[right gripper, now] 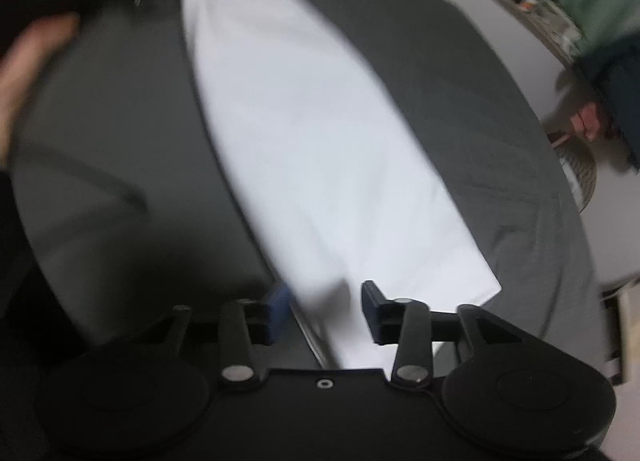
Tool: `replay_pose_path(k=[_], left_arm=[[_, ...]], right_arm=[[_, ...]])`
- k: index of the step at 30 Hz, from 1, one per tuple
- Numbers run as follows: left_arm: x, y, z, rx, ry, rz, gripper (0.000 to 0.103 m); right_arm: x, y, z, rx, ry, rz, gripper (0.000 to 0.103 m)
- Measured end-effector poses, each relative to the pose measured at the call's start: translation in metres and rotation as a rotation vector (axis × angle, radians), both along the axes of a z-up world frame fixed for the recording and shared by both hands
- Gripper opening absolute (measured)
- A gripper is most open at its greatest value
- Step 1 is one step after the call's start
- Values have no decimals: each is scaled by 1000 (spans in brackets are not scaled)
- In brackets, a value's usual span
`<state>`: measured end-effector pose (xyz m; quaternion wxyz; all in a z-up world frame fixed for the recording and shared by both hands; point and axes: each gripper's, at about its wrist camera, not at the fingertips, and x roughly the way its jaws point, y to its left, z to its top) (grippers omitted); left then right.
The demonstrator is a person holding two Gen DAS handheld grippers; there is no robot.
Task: Fold clothes
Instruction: 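Open both grippers and smooth the folded shirt flat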
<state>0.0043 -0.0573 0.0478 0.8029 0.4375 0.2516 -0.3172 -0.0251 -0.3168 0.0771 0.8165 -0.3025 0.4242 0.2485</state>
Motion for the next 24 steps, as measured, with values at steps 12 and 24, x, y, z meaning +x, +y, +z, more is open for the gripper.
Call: replay_pose_path(k=[12, 24], left_arm=[[45, -22, 46, -719, 175, 173, 87], [102, -82, -81, -870, 208, 571, 87]], right_arm=[[90, -21, -13, 633, -66, -672, 63], [93, -26, -69, 580, -209, -659, 93]])
